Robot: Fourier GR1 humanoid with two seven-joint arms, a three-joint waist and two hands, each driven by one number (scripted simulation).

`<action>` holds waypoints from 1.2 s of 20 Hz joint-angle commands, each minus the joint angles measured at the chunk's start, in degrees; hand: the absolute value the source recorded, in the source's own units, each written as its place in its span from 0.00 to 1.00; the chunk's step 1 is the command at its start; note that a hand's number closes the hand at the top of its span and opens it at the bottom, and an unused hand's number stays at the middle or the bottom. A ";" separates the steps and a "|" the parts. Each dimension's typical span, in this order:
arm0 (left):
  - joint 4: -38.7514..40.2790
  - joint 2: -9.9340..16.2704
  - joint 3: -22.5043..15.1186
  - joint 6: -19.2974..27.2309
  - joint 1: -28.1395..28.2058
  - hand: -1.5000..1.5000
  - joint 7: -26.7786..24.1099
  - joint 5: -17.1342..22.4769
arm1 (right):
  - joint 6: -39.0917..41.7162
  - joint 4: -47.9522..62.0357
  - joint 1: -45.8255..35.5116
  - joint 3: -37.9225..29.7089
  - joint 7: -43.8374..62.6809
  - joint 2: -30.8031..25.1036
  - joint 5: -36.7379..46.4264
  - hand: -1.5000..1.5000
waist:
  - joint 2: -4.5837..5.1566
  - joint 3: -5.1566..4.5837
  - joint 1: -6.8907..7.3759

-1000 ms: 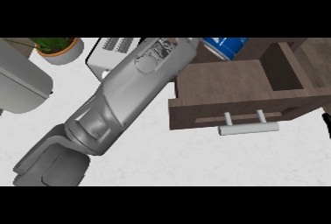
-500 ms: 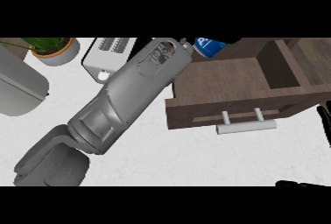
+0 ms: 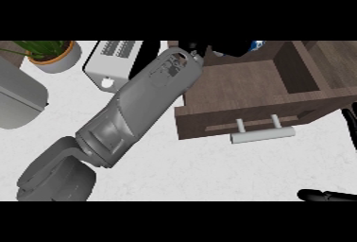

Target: Pick up the can, place it into the drawer and close the drawer

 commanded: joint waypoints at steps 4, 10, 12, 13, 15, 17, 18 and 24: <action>0.74 0.00 -2.40 4.51 1.10 0.00 -0.96 2.10 | 1.38 -0.03 -0.28 -0.23 -0.18 -1.40 -0.59 0.00 | 0.08 0.02 -0.95; 2.72 0.00 -3.49 5.07 0.84 0.00 -1.76 2.88 | 0.85 -1.55 0.03 -0.02 0.38 -1.06 -0.33 0.00 | -0.02 -0.02 -0.38; 2.91 0.00 -2.06 5.42 1.30 0.00 -3.96 4.13 | -0.23 -2.82 -0.44 2.24 1.66 0.46 0.84 0.00 | 0.29 -0.08 -0.58; 3.03 0.00 -2.74 6.13 0.14 0.00 -2.15 4.30 | -0.10 -2.77 0.64 2.96 -0.03 1.12 2.03 0.00 | 0.26 -0.03 -1.11; 1.06 0.00 -3.41 6.97 0.75 0.00 -2.02 5.45 | -0.67 -2.15 -1.37 2.04 0.10 0.05 2.60 0.00 | 0.11 -0.04 -0.48; 1.18 0.00 -1.91 6.66 2.45 0.00 -4.26 6.85 | 1.69 -0.97 0.21 -0.59 -4.58 -2.72 3.21 0.00 | 0.22 0.00 -0.60; 0.04 0.00 -1.98 7.53 1.81 0.00 -3.08 7.46 | 0.53 -5.07 0.47 1.18 -1.99 -2.95 6.62 0.00 | -0.24 -0.10 -0.05; -0.02 0.00 -1.06 7.02 1.79 0.00 -5.02 10.06 | 0.57 -5.66 -1.57 3.92 -5.78 -5.68 15.57 0.00 | -0.05 -0.11 0.81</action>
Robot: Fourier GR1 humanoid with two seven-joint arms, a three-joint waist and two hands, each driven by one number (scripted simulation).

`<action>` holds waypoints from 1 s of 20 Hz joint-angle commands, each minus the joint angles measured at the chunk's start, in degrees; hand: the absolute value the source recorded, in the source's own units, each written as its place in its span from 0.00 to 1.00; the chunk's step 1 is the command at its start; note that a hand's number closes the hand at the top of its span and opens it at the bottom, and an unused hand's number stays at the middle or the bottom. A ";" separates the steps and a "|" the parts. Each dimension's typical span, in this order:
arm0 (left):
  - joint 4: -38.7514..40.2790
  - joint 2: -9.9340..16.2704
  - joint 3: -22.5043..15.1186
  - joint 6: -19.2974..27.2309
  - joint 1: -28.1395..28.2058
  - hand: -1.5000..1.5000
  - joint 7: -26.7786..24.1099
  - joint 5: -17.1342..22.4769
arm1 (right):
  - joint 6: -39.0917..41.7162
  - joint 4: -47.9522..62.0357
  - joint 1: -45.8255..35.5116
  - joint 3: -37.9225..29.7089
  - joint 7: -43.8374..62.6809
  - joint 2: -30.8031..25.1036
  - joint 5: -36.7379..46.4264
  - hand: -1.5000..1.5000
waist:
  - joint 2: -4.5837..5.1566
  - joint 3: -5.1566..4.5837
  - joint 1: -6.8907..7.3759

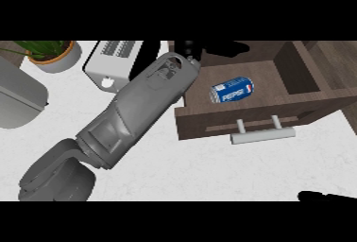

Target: Pick up the can, place it into the drawer and close the drawer

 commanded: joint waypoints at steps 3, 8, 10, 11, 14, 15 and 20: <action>-1.81 0.00 0.38 -0.25 -0.15 0.00 -0.99 3.41 | 0.32 -2.16 -2.59 1.45 -1.19 -3.59 6.88 0.00 | -0.13 -0.02 0.69; -1.93 0.00 1.57 2.27 -1.69 0.00 -3.00 4.75 | -1.80 -0.70 -2.57 6.60 -3.53 -4.09 18.86 0.00 | -0.47 -0.03 2.25; -0.72 0.00 1.55 2.50 -2.39 0.00 -3.16 4.74 | -2.05 -0.75 -2.86 8.60 -3.20 -4.94 23.04 0.00 | -0.51 -0.04 2.54; -0.84 0.00 1.87 2.67 -2.69 0.00 -3.93 4.83 | -2.33 1.34 -4.73 9.48 -3.95 -5.96 25.60 0.00 | -0.41 -0.05 3.05; -2.35 0.00 0.23 3.55 -2.94 0.00 -2.16 4.52 | -2.78 3.97 -6.56 10.73 -3.05 -8.08 31.89 0.00 | -0.94 -0.06 4.17; -2.89 0.00 0.42 3.34 -2.11 0.00 -1.56 4.82 | -3.60 5.05 -7.16 13.00 -2.17 -7.80 35.71 0.00 | -1.07 -0.09 4.96; -5.59 0.00 -0.14 2.87 -0.36 0.00 -0.54 3.86 | -6.35 13.10 -10.70 17.51 -2.57 -7.23 44.74 0.00 | -1.48 -0.09 6.31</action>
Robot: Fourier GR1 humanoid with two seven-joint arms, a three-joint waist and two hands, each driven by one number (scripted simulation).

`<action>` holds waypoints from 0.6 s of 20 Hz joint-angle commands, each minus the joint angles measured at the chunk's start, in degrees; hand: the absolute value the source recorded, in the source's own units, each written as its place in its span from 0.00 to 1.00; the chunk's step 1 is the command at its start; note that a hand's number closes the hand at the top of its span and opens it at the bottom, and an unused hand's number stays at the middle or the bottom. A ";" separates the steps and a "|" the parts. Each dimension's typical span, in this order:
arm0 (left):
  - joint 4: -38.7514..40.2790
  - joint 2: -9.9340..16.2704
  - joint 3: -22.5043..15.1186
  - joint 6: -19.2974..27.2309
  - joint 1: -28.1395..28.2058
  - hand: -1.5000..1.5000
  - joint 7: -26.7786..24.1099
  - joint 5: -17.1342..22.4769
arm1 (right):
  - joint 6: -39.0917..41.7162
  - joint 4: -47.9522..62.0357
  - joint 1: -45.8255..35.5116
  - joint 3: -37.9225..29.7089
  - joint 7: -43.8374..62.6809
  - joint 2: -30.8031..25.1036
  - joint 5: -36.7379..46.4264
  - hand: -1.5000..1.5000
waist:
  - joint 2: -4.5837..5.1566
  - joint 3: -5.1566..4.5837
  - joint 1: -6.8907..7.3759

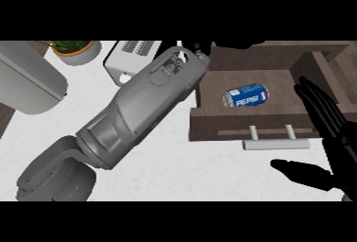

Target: Pick up the can, place it into the drawer and close the drawer

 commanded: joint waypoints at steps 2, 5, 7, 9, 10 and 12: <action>-0.73 2.69 1.25 -1.89 -1.10 0.00 2.32 -0.79 | -5.40 10.88 -2.11 3.73 -1.89 0.41 10.29 0.00 | -0.31 0.01 1.77; -2.71 1.98 0.64 -0.43 0.69 0.00 3.32 -2.01 | -8.80 18.89 -5.99 3.30 -1.86 0.51 14.68 0.00 | -0.42 0.00 2.40; -4.06 4.51 0.79 -1.07 1.59 0.00 4.57 -3.29 | -11.44 20.24 -7.11 4.41 -0.53 3.47 16.08 0.00 | -0.57 -0.01 2.20; -7.92 7.10 0.86 -1.58 2.48 0.00 6.84 -3.54 | -14.20 25.39 -8.49 1.80 -2.71 3.72 14.54 0.00 | -0.72 0.00 2.79; -7.44 5.68 -0.37 0.25 1.99 0.00 7.62 -4.74 | -18.88 29.33 -8.27 4.80 -3.13 6.28 18.68 0.00 | -0.65 0.02 2.93; -12.32 9.49 -0.16 -1.75 4.73 0.00 9.95 -4.95 | -18.60 32.04 -10.47 0.75 -5.28 4.43 15.07 0.00 | -0.84 -0.01 2.99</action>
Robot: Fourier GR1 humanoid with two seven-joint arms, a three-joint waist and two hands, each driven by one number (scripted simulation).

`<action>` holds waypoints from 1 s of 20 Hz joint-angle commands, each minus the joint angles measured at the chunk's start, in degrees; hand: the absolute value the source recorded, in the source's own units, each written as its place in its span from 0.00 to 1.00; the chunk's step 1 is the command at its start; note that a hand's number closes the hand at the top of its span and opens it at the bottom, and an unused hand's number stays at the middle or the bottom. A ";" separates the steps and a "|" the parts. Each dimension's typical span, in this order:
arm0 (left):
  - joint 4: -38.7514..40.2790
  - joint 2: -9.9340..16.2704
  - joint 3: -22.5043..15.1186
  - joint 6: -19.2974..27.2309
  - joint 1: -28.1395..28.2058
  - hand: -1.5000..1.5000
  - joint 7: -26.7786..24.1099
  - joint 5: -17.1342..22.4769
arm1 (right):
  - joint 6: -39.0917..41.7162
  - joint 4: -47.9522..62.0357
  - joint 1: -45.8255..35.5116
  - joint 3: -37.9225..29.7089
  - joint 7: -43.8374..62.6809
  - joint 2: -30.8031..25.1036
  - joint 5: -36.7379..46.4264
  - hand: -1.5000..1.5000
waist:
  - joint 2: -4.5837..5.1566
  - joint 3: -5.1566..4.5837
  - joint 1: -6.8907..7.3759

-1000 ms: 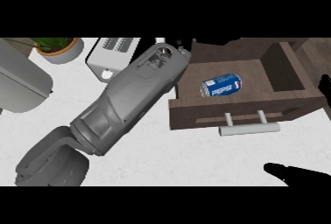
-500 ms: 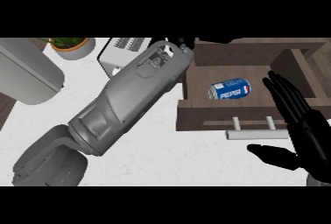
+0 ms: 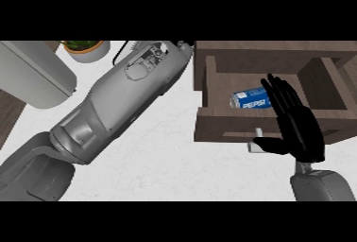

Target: Pick up the can, place it into the drawer and close the drawer

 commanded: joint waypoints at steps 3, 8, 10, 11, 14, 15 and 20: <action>-9.39 5.40 -1.43 0.74 4.42 0.00 5.47 -2.48 | -7.25 14.93 -4.71 -2.41 -2.06 1.57 2.81 0.00 | -0.24 0.04 1.17; -14.87 9.17 -2.77 0.71 6.62 0.00 8.74 -3.90 | -11.70 24.33 -9.64 -4.61 -2.71 1.94 4.95 0.00 | -0.11 0.07 2.19; -14.31 10.55 -1.59 -1.29 5.73 0.00 9.47 -3.54 | -15.58 28.74 -12.10 -4.85 -4.00 2.98 6.14 0.00 | 0.34 0.11 1.87; -17.36 11.13 -1.74 -0.04 8.46 0.00 8.97 -3.80 | -12.69 28.29 -14.62 -4.56 -0.20 3.22 8.09 0.00 | -0.01 0.02 2.18; -20.31 13.07 -2.21 -0.67 8.69 0.00 12.57 -3.71 | -17.93 34.53 -15.65 -6.22 -2.41 2.66 9.22 0.00 | 0.15 0.11 2.93; -20.40 13.98 -2.39 -2.03 9.49 0.00 11.99 -3.92 | -19.36 36.45 -17.66 -6.52 -1.79 3.26 10.16 0.00 | 0.44 0.11 3.23; -24.70 15.99 -1.88 -1.52 12.57 0.00 12.75 -4.48 | -25.50 43.92 -24.24 -9.75 -2.29 3.44 10.53 0.00 | 0.72 0.12 3.29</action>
